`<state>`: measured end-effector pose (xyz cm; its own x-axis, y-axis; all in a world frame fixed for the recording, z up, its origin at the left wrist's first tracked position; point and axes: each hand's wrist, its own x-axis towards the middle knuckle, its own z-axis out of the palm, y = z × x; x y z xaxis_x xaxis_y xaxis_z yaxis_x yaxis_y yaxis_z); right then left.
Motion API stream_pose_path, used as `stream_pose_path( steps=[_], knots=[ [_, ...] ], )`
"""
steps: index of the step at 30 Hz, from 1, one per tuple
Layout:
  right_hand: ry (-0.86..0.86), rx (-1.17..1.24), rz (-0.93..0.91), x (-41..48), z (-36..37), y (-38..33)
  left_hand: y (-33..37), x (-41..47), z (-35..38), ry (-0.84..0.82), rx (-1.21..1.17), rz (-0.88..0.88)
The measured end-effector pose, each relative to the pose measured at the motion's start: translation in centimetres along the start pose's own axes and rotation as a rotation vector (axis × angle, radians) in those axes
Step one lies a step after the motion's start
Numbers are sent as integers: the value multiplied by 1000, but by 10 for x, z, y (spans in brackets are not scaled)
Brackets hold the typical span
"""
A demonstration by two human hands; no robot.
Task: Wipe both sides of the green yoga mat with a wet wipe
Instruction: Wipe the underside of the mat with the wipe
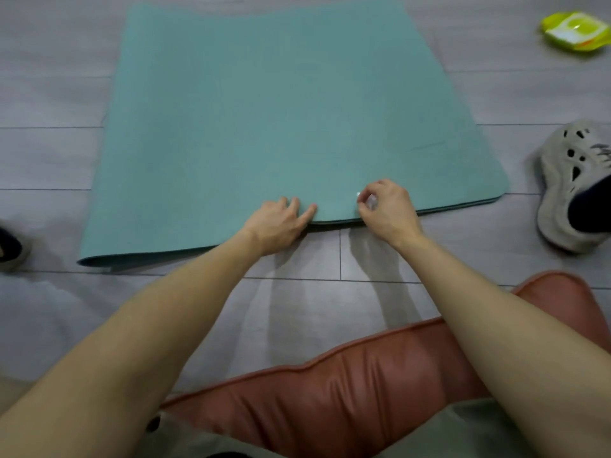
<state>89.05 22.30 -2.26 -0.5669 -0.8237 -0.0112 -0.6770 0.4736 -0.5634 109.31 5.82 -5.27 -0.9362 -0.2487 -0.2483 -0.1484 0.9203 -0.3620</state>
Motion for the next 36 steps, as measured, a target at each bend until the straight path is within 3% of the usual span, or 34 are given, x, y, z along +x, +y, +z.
stream_pose_path(
  steps=[5, 8, 10, 14, 17, 21, 23, 25, 28, 31, 34, 36],
  knots=[
    [45, 117, -73, 17, 8, -11, -20, -25, 9, 4, 26, 10],
    [21, 89, -121, 20, 22, -16, -56, -65, 41, 4, -3, -82],
    [-20, 59, -154, 17, 33, -20, -84, -100, 64, -37, -29, -280],
    [-67, 21, -235, 10, 51, -37, -112, -169, 86, -201, -208, -895],
    [-120, -37, -264, 8, 66, -57, -84, -177, 75, -198, -559, -1270],
    [-143, -66, -287, -1, 82, -68, -57, -159, 66, -159, -1272, -1571],
    [-123, -60, -279, -9, 86, -69, -45, -157, 59, -123, -1673, -1639],
    [-123, -39, -276, -16, 89, -73, -35, -154, 45, -125, -1860, -1627],
    [-150, -7, -352, -21, 100, -86, -28, -146, 45, -177, -1930, -1559],
    [-225, 30, -493, -30, 116, -108, -37, -147, 56, -188, -1822, -1538],
    [-346, -21, -818, -37, 126, -122, -60, -172, 75, -16, -1564, -1664],
    [-278, -100, -867, -22, 126, -124, -77, -193, 82, 92, -1505, -1739]
  ],
)
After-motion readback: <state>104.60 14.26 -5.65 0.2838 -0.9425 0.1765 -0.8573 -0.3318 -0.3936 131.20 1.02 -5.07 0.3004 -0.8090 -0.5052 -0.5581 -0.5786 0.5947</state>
